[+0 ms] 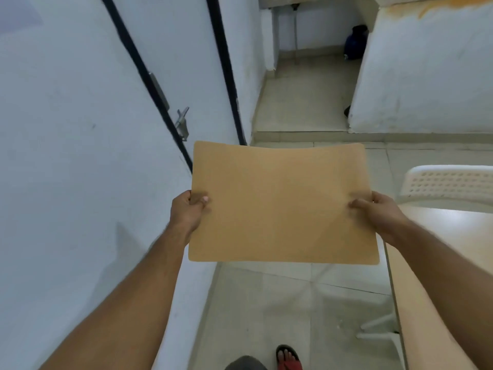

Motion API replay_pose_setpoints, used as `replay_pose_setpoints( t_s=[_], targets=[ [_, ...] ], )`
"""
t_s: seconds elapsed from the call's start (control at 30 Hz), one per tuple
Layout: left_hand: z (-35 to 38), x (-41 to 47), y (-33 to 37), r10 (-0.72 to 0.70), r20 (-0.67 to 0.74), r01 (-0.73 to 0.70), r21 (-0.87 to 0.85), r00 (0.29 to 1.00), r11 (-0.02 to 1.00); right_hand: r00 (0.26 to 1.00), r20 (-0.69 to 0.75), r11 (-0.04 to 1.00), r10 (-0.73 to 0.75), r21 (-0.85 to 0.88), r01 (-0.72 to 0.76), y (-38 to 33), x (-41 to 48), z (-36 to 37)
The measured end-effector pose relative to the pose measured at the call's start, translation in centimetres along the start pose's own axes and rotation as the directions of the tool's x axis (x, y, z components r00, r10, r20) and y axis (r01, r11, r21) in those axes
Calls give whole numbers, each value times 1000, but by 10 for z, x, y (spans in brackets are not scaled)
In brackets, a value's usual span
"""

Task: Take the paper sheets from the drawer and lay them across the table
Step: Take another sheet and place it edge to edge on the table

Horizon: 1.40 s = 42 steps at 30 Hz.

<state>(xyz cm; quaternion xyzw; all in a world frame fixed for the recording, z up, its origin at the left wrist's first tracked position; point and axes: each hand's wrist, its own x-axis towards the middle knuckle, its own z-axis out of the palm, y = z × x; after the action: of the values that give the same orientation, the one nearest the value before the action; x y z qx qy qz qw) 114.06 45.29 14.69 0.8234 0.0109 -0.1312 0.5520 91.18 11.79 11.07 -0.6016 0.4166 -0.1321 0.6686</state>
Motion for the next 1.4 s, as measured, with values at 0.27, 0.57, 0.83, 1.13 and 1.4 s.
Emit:
replay_pose_setpoints(
  t_s=[0.27, 0.57, 0.83, 1.13, 1.4],
  targets=[
    [136, 167, 60, 27, 281, -30, 7, 959, 1000, 954, -298, 989, 31, 150, 15, -36, 95, -15],
    [373, 241, 178, 129, 712, -238, 55, 690, 970, 658, -739, 956, 146, 277, 99, -37, 119, -106],
    [596, 175, 245, 191, 903, -413, -17, 384, 911, 312, -884, 876, 350, 427, 227, -9, 126, -194],
    [785, 73, 284, 121, 991, -641, -63, 48, 765, -18, -842, 801, 539, 506, 321, 9, 123, -255],
    [895, -54, 259, -94, 891, -727, -298, -445, 619, -373, -589, 689, 717, 516, 509, 32, 109, -212]
  ],
)
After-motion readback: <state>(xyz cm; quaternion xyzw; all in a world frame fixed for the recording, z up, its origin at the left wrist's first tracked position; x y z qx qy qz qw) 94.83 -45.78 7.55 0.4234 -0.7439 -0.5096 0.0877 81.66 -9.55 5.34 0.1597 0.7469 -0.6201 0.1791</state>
